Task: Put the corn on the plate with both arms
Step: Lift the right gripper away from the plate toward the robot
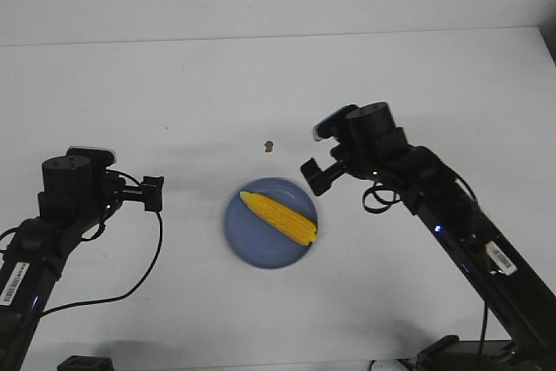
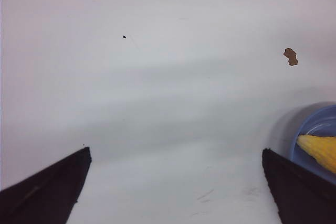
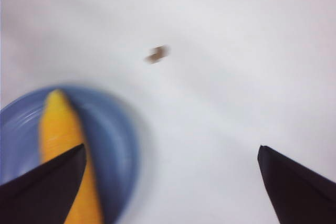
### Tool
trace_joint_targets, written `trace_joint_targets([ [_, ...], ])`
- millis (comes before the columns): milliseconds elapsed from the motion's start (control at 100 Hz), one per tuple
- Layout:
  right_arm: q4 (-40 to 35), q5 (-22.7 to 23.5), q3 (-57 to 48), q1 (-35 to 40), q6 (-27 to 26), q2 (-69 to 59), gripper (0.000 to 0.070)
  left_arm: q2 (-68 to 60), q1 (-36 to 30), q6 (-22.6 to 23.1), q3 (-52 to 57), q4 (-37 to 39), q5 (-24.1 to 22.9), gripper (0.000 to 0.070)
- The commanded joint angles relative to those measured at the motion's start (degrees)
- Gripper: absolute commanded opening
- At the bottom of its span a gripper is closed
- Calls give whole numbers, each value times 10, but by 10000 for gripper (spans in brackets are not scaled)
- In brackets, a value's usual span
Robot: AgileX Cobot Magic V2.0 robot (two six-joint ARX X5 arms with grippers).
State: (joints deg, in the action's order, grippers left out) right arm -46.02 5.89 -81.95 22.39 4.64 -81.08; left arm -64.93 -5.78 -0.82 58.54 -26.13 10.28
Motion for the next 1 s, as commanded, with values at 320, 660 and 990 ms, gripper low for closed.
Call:
trace_joint_targets([
  [320, 58, -1, 85, -188, -8, 178, 690, -7, -1, -3, 7, 22, 1, 700],
  [660, 176, 3, 312, -235, -19, 379, 690, 16, 3, -17, 6, 32, 1, 700],
  [990, 219, 33, 469, -235, -34, 566, 690, 168, 3, -23, -99, 100, -15, 700],
])
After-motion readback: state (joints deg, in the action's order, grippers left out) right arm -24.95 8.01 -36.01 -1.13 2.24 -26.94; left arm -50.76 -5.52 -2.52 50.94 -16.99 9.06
